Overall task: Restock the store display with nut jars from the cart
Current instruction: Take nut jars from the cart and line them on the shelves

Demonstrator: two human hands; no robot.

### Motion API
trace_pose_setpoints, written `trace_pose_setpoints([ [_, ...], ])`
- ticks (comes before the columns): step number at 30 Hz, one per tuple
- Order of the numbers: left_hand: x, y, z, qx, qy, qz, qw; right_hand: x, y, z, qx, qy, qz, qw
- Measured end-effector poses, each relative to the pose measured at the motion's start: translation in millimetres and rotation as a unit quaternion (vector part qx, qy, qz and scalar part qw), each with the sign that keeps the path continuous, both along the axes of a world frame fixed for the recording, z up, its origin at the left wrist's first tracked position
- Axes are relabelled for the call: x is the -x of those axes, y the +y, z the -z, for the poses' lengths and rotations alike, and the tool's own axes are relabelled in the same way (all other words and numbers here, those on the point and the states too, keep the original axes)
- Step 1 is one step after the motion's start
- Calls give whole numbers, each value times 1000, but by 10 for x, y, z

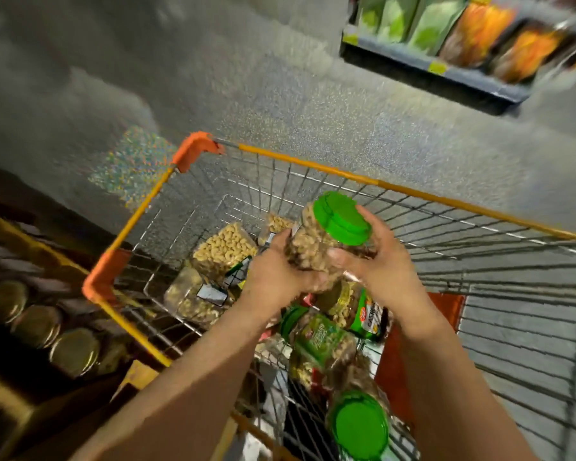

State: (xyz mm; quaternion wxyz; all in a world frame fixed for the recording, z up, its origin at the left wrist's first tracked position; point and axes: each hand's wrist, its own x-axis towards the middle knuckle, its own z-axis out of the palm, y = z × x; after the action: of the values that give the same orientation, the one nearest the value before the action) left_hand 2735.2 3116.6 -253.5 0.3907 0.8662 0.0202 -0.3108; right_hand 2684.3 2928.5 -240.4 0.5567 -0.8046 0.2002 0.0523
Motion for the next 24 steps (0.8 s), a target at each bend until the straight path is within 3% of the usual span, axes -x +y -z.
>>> trace_pose_setpoints([
  [13, 966, 986, -1949, 13, -121, 30, 992, 1023, 986, -1905, 49, -119, -4, 992],
  [24, 1894, 1570, -2780, 46, -162, 38, 985, 1951, 1535, -2888, 136, -178, -39, 974],
])
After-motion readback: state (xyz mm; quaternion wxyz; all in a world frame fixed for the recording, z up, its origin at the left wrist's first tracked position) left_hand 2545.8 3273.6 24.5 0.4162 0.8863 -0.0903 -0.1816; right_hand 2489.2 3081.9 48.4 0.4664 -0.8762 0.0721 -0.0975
